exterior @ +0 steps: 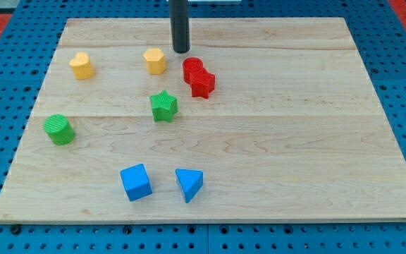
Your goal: Move the green star below the red star
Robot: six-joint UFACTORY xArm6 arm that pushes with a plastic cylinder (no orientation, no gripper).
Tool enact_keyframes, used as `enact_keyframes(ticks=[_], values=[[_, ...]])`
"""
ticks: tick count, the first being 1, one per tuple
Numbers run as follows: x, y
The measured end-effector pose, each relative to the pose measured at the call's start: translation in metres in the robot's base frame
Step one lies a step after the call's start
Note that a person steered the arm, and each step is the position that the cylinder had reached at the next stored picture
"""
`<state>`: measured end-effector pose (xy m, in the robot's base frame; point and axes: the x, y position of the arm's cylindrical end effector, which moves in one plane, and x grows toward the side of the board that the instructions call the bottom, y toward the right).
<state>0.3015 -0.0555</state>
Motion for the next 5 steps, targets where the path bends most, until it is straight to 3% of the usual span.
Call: enact_keyframes(ticks=[2, 3, 5], values=[[0.036, -0.118], [0.015, -0.078], [-0.015, -0.073]])
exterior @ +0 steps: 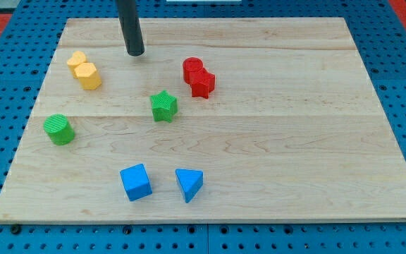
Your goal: Move the green star below the red star
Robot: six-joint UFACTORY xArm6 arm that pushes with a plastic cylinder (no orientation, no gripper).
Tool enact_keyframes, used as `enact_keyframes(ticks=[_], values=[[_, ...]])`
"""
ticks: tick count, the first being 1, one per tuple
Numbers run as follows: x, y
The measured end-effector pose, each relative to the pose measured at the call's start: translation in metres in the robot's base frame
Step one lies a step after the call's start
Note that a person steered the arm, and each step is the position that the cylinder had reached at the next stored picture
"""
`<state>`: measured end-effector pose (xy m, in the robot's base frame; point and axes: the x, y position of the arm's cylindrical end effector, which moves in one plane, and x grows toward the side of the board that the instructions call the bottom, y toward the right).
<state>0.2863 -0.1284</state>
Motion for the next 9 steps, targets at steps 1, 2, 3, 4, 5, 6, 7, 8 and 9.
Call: enact_keyframes(ticks=[1, 2, 3, 4, 5, 6, 7, 8, 9], values=[[0.001, 0.000], [0.054, 0.001], [0.087, -0.011], [0.091, -0.008], [0.091, -0.008], [0.091, -0.008], [0.090, -0.008], [0.103, -0.005], [0.129, -0.003]])
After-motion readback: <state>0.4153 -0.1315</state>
